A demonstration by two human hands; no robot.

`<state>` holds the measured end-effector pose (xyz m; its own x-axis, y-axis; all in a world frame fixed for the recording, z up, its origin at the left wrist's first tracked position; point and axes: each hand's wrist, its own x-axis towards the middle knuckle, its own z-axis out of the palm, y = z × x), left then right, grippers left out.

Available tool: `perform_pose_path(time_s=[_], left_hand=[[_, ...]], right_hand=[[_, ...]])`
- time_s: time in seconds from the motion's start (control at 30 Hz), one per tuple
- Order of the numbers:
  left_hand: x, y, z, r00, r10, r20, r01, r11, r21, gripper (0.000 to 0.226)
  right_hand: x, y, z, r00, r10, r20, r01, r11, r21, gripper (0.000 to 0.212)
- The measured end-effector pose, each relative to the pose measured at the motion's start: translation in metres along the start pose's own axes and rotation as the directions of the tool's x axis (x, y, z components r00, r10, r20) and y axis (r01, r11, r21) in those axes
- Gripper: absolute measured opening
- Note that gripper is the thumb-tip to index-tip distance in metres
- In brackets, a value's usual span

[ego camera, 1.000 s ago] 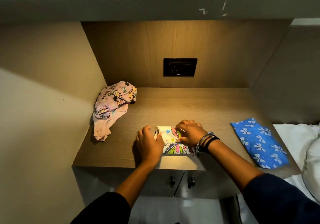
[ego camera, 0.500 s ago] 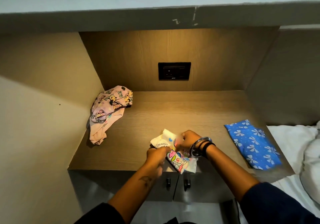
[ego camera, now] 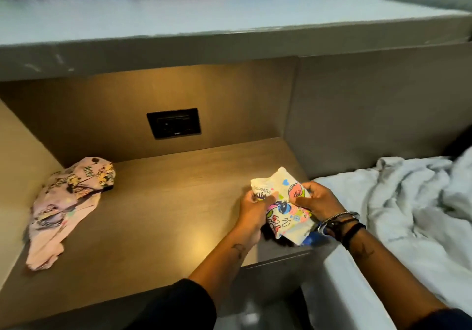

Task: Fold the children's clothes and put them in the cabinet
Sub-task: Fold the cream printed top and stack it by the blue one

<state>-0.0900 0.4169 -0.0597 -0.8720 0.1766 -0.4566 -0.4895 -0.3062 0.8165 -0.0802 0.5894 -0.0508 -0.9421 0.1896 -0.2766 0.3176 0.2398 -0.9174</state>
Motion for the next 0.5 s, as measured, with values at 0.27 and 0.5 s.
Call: perform_pose_path(time_s=[0.27, 0.5], left_hand=[[0.020, -0.039, 0.028, 0.887, 0.461, 0.041, -0.224, 0.349, 0.910, 0.074], [0.027, -0.056, -0.006, 0.852, 0.234, 0.468, -0.459, -0.095, 0.883, 0.052]], right_hand=[[0.005, 0.050, -0.016, 0.969, -0.148, -0.196, 0.043, 0.888, -0.457, 0.044], [0.006, 0.062, 0.006, 0.950, -0.258, 0.174, 0.264, 0.374, -0.889, 0.056]])
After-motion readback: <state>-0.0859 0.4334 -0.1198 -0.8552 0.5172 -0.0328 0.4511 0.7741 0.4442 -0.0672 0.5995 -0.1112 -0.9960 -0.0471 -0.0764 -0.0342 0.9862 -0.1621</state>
